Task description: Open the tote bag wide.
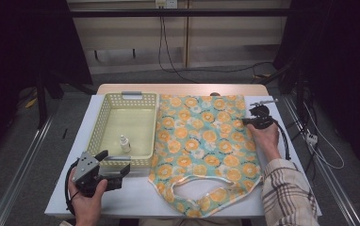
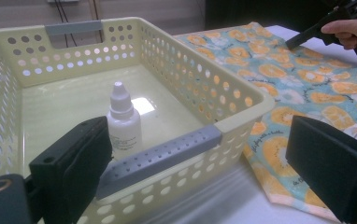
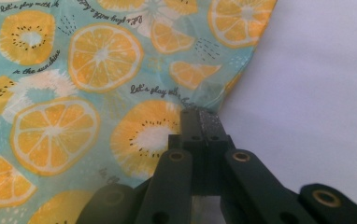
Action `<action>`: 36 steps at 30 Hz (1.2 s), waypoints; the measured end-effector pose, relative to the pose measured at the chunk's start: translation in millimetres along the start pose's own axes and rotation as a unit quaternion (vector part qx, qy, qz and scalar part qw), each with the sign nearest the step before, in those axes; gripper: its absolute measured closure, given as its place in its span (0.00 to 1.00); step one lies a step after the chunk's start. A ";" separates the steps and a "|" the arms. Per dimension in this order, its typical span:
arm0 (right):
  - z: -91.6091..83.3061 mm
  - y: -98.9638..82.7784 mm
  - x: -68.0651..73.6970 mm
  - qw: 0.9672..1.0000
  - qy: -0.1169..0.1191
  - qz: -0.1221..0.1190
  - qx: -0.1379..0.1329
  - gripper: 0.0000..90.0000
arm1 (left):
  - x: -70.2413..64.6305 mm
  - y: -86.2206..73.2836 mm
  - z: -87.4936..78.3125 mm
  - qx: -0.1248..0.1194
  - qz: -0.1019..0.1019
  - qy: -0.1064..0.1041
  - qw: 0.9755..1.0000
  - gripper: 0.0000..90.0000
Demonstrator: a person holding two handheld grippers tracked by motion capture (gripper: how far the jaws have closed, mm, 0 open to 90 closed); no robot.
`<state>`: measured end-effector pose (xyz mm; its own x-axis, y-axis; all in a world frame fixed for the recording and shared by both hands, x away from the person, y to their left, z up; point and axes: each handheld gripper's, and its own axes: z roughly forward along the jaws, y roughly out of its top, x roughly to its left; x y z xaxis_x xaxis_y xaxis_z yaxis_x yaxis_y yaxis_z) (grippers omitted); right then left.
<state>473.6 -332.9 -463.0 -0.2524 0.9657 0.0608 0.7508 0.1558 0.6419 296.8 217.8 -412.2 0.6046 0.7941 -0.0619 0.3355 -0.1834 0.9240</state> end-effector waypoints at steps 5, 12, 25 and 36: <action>-4.5 -2.5 -3.9 1.000 -0.005 0.011 -0.007 1.00 | -0.4 -0.2 -0.4 0.000 0.001 -0.001 1.000 0.07; -14.9 -4.5 -10.4 1.000 -0.018 0.018 -0.015 1.00 | -0.3 -0.2 -0.7 0.000 0.000 0.000 1.000 0.07; -35.5 -26.5 -28.5 0.998 -0.050 0.039 -0.024 1.00 | -1.3 -0.2 -0.4 0.000 -0.002 0.000 1.000 0.07; -50.9 -48.7 -38.0 0.998 -0.068 0.013 0.002 1.00 | -1.9 0.4 0.5 0.001 0.003 -0.008 1.000 0.07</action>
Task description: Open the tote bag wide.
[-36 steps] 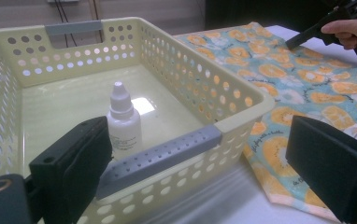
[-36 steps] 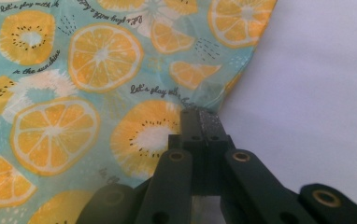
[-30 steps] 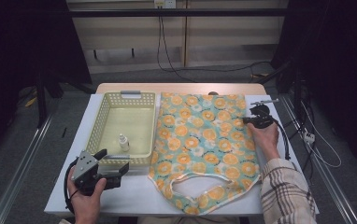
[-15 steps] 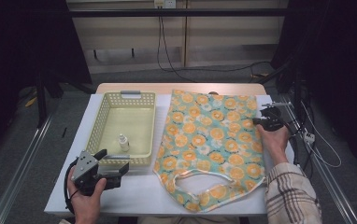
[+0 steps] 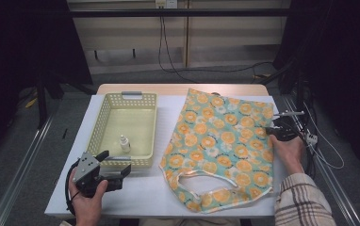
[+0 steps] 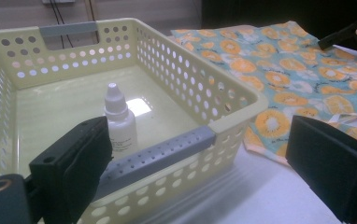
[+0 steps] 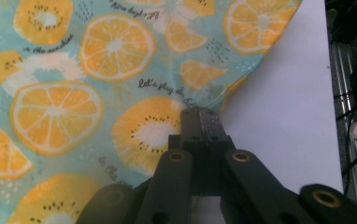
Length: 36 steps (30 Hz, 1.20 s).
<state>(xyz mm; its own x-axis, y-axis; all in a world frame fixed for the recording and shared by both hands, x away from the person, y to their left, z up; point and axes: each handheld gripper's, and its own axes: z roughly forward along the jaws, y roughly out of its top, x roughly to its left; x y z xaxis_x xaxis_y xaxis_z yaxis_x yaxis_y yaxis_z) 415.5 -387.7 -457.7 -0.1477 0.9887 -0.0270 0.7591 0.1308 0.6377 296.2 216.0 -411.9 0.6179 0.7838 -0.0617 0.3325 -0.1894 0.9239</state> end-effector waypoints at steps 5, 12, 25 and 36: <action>-8.8 -11.7 -5.5 1.000 -0.006 -0.006 0.005 1.00 | -0.2 0.3 0.7 0.000 0.000 -0.001 1.000 0.07; -21.6 -25.1 -10.4 1.000 -0.012 -0.008 0.007 1.00 | -0.8 0.6 1.5 0.000 0.003 -0.002 1.000 0.07; -44.7 -48.1 -16.3 1.000 -0.014 0.001 0.006 0.94 | -1.3 1.0 2.0 -0.001 0.002 -0.005 1.000 0.07; -71.0 -19.7 23.0 0.997 0.014 -0.055 -0.044 0.44 | -1.3 1.1 2.6 0.000 0.001 -0.003 1.000 0.07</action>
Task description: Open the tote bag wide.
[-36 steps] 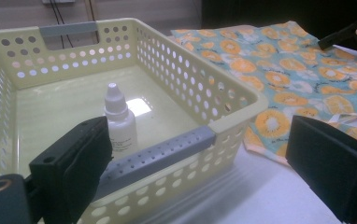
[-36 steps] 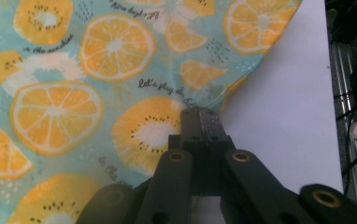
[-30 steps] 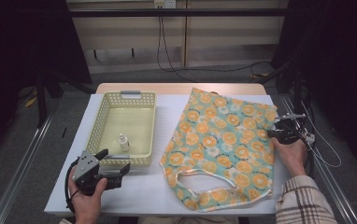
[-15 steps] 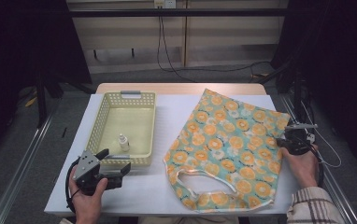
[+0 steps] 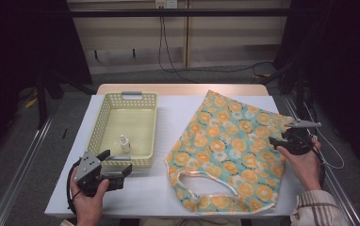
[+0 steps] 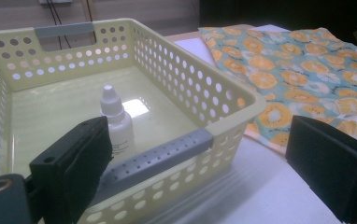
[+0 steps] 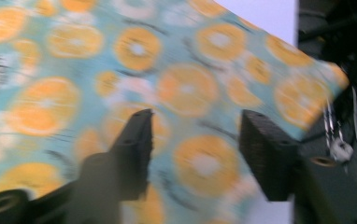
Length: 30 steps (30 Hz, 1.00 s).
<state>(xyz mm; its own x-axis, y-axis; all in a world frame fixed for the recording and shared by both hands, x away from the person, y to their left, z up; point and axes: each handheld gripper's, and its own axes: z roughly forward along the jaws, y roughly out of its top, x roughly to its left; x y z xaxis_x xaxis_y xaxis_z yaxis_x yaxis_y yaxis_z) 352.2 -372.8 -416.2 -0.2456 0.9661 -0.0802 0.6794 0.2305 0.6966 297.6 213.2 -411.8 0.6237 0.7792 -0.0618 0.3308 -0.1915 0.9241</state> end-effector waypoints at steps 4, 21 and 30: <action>-1.1 13.0 41.4 0.997 0.061 -0.041 -0.003 0.39 | 0.5 -0.1 -0.2 0.001 0.002 0.001 1.000 0.07; 12.3 19.3 171.7 0.953 0.238 -0.184 0.023 0.45 | 0.7 -0.8 -1.0 0.002 0.002 0.004 1.000 0.07; 21.5 10.4 193.0 0.934 0.261 -0.239 0.051 0.65 | 0.9 -1.2 -1.2 0.004 0.004 0.006 1.000 0.07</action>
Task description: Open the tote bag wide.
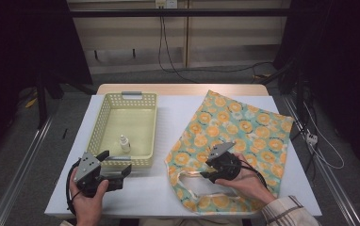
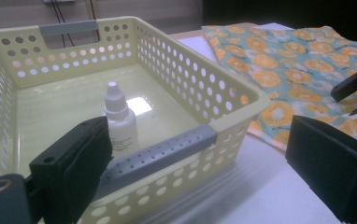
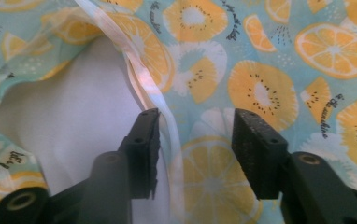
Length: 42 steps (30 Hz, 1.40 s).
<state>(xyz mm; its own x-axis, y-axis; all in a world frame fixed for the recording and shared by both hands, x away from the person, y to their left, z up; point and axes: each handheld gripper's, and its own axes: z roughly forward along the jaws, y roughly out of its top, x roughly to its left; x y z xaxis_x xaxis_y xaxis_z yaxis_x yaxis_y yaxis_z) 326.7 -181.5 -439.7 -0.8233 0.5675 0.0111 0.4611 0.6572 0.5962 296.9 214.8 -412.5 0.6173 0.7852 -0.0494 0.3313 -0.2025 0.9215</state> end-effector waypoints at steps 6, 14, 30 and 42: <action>8.5 1.2 -3.1 1.000 0.007 0.008 0.010 1.00 | 0.3 -0.4 -0.3 0.000 -0.002 0.000 1.000 0.07; 17.5 11.8 -8.0 1.000 -0.011 0.027 0.004 1.00 | 0.0 -0.3 -0.6 -0.001 -0.003 0.000 1.000 0.07; 42.8 52.8 -48.8 0.995 -0.065 0.070 -0.030 1.00 | 1.2 -0.4 -0.9 -0.002 -0.004 0.000 1.000 0.07; 58.3 50.3 -64.9 0.994 -0.053 0.089 -0.025 1.00 | 1.0 -0.3 -1.3 -0.001 -0.003 -0.003 1.000 0.07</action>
<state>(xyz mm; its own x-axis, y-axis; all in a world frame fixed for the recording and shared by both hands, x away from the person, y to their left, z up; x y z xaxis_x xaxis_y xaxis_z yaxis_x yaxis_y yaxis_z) 422.7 -156.3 -457.3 -0.6893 0.7236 0.0368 0.5774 0.5180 0.6311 296.5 216.4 -412.4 0.6191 0.7832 -0.0576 0.3343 -0.1965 0.9217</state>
